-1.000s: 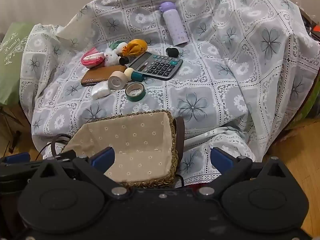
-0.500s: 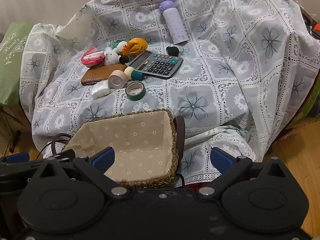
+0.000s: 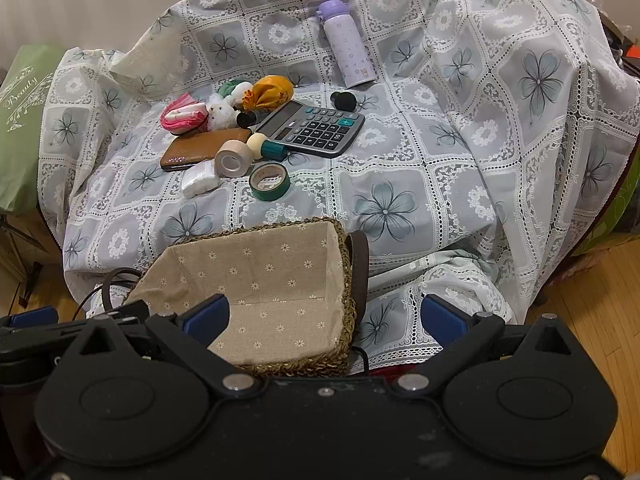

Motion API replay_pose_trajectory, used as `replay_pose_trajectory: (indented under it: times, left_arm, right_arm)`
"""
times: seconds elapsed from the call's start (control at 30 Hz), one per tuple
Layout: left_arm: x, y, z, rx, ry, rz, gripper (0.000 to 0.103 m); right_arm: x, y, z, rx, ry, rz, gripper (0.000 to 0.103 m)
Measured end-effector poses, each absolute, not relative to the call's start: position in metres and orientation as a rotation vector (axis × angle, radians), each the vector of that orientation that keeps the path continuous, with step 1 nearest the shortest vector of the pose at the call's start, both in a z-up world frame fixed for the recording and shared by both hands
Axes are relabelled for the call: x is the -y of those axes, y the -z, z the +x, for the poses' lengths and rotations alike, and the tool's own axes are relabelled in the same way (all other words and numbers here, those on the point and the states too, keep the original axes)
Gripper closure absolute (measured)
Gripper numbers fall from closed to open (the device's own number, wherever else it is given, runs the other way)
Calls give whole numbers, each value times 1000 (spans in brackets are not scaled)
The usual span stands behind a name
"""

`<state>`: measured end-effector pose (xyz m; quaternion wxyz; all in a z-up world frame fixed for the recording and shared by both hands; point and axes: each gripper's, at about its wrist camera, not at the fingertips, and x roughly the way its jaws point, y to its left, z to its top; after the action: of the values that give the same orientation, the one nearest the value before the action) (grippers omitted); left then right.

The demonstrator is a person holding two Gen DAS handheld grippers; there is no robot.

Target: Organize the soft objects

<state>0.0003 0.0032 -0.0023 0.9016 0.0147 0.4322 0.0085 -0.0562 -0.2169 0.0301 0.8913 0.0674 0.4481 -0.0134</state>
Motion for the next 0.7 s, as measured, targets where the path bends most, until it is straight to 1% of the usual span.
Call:
replay_pose_trajectory:
  times: [0.7]
  left_arm:
    - [-2,4,1,-910,-18,26,3]
  right_arm:
    - [217,-28,-56,-945,31,155,1]
